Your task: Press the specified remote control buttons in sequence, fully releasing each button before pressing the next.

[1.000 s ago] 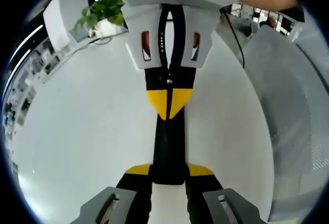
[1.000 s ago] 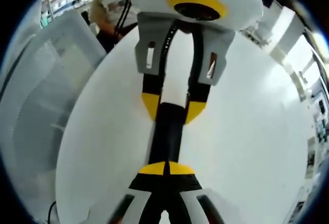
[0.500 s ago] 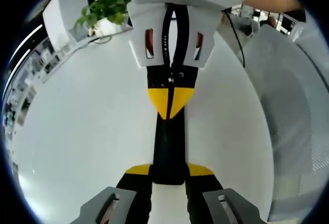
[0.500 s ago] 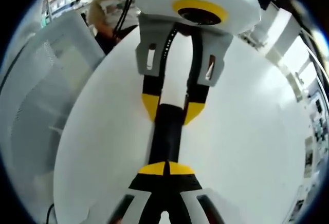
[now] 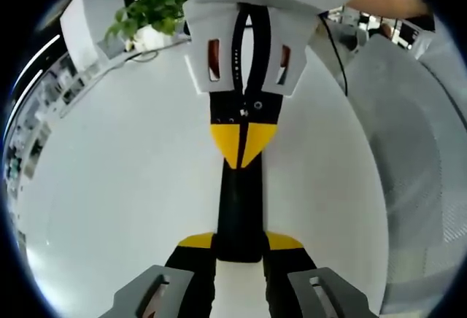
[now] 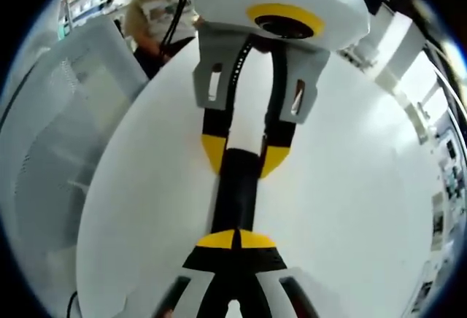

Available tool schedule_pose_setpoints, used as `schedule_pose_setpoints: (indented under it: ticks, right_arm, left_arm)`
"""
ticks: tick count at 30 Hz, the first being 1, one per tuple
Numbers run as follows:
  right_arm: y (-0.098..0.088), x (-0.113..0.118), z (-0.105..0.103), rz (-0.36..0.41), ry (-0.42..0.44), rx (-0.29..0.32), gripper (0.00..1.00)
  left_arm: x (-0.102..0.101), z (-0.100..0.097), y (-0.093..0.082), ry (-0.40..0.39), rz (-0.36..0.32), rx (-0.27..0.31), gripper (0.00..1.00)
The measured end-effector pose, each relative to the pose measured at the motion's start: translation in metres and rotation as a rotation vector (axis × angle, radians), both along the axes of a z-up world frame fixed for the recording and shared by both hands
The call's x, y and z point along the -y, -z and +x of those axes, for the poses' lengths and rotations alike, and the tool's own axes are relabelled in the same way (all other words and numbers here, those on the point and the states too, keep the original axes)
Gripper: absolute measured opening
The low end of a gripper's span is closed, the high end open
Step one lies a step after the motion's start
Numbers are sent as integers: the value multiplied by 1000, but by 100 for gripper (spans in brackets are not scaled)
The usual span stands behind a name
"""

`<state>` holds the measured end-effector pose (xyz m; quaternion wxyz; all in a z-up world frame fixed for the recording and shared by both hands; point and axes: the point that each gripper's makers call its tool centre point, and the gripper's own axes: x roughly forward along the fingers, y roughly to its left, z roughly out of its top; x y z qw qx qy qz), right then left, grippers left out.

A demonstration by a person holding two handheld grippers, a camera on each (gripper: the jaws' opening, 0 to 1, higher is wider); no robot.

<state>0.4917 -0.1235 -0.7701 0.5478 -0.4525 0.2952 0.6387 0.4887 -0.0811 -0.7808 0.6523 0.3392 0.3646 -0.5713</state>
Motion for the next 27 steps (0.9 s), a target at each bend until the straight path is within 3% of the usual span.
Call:
schedule_pose_setpoints:
  ticks: [13,27]
  right_arm:
    - [-21,-1,1,50,13,43,0]
    - [-21,1,-5,43,1,39,0]
  left_arm:
    - [0,0,0,6,7,-1,24]
    - [0,1,0,8,11,-1,24]
